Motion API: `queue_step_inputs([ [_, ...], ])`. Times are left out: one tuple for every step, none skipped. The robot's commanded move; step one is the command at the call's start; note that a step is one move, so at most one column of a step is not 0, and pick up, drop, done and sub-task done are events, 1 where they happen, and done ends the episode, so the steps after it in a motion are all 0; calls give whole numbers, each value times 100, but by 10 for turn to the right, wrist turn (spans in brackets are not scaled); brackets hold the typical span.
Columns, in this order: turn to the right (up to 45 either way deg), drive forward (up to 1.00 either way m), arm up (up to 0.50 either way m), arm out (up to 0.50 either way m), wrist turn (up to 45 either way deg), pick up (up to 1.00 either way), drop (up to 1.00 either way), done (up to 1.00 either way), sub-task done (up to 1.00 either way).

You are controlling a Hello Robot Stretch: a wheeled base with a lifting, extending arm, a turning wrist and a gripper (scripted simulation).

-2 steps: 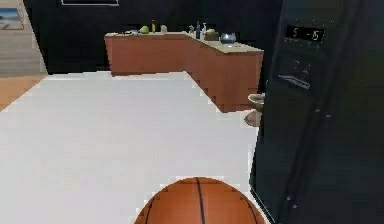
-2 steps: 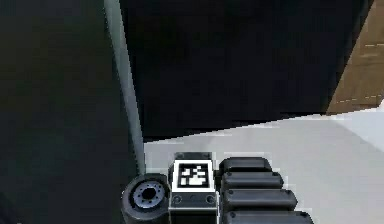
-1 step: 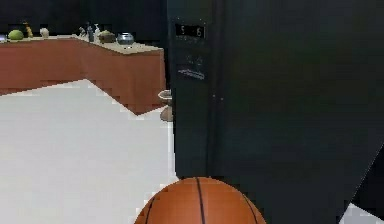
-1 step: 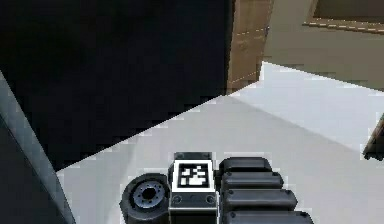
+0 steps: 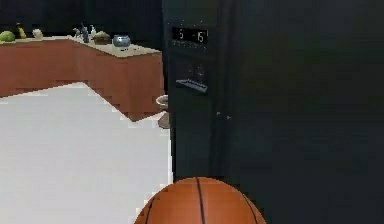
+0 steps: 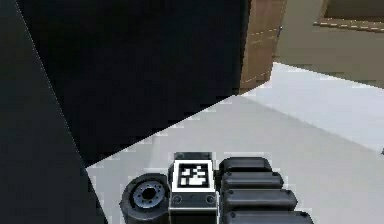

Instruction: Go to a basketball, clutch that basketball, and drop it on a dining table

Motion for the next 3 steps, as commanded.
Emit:
queue_step_inputs([
  [-450,0,0,0,0,0,0,0,0],
  [-450,0,0,0,0,0,0,0,0],
  [-180,0,0,0,0,0,0,0,0],
])
